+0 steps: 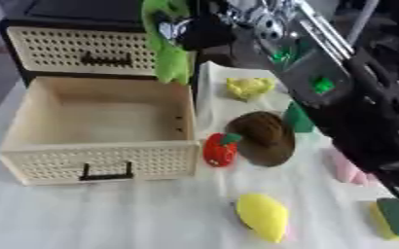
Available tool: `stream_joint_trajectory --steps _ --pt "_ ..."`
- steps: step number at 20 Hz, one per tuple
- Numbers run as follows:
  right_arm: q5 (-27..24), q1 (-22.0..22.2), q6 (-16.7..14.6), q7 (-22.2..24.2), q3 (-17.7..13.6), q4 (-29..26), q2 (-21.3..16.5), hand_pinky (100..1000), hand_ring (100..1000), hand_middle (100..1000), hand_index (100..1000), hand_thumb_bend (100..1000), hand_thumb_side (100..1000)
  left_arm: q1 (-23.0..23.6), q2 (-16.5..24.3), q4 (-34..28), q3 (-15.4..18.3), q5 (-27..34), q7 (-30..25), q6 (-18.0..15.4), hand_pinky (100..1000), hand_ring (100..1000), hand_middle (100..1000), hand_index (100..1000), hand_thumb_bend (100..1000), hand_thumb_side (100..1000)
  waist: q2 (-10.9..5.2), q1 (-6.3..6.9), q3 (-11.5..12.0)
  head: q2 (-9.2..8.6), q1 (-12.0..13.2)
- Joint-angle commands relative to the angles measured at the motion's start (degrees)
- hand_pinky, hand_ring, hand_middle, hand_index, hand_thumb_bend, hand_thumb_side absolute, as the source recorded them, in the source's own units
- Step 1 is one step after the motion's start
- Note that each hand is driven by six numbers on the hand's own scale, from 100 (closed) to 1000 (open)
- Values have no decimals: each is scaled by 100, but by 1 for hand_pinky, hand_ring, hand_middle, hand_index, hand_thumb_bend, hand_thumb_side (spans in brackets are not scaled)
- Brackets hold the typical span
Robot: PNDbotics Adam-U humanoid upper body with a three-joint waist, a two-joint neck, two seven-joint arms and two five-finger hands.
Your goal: Pick up objects from table and place into drawer.
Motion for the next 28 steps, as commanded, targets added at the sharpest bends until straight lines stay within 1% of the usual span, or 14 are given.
stream_joint_trajectory --steps 1,2,3,4,5,7,9,10,12,17,18,21,24,28 --pt "78 -162 -148 -230 -44 294 65 134 426 413 620 362 535 -110 38 -74 4 21 -31 -17 494 512 534 729 100 1000 -76 27 22 -68 -38" --pt "95 -161 -212 -265 -28 363 85 170 451 426 635 414 574 -111 37 -74 5 21 -33 -17 493 512 533 729 100 1000 -70 27 30 -71 -41" --pt "109 -157 -267 -280 -18 409 95 170 451 426 635 414 574 -111 37 -74 8 21 -33 -18 493 512 533 729 100 1000 -66 26 35 -72 -42" --pt "113 -150 -316 -262 -4 434 103 219 483 454 681 500 618 -110 37 -74 11 19 -31 -19 493 511 532 728 100 1000 -61 25 38 -68 -35" --pt "114 -144 -362 -200 14 441 105 253 509 480 722 510 648 -109 36 -74 13 19 -30 -19 492 510 532 728 100 1000 -56 24 39 -61 -26" --pt "131 -143 -415 -23 32 439 104 307 558 522 769 558 684 -107 34 -74 10 20 -36 -19 491 509 530 726 100 1000 -54 19 37 -48 -17" --pt "128 -144 -439 179 28 419 104 315 568 528 773 573 695 -110 30 -74 13 23 -36 -21 491 509 529 726 100 1000 -54 17 35 -42 -10" --pt "133 -146 -438 263 21 409 103 347 592 545 785 592 702 -111 30 -74 13 25 -35 -21 491 509 529 726 100 1000 -54 17 34 -38 -4" --pt "156 -149 -427 376 -5 399 107 360 607 554 800 604 705 -114 29 -74 12 29 -36 -24 491 508 528 724 100 1000 -55 15 35 -31 -2" --pt "174 -143 -387 432 -67 369 107 352 600 546 784 579 693 -132 22 -74 8 41 -40 -23 490 508 526 723 100 1000 -60 12 32 -53 30" --pt "152 -140 -376 413 -88 335 103 341 591 536 771 560 689 -137 23 -74 6 42 -43 -25 490 508 526 723 100 1000 -60 13 26 -56 39" --pt "47 -128 -326 323 -148 184 57 335 586 530 756 545 687 -140 29 -74 6 37 -49 -24 490 508 526 724 100 1000 -64 17 9 -59 65" --pt "-177 -76 -285 153 -301 -252 -132 324 576 522 749 523 688 -139 51 -74 15 27 -44 -28 491 509 527 724 100 1000 -73 25 -34 -63 116" --pt "-628 69 -93 4 -532 -983 -462 308 561 512 739 492 690 -122 63 -74 28 15 -36 -25 490 508 526 723 100 1000 -73 42 -99 -77 181"
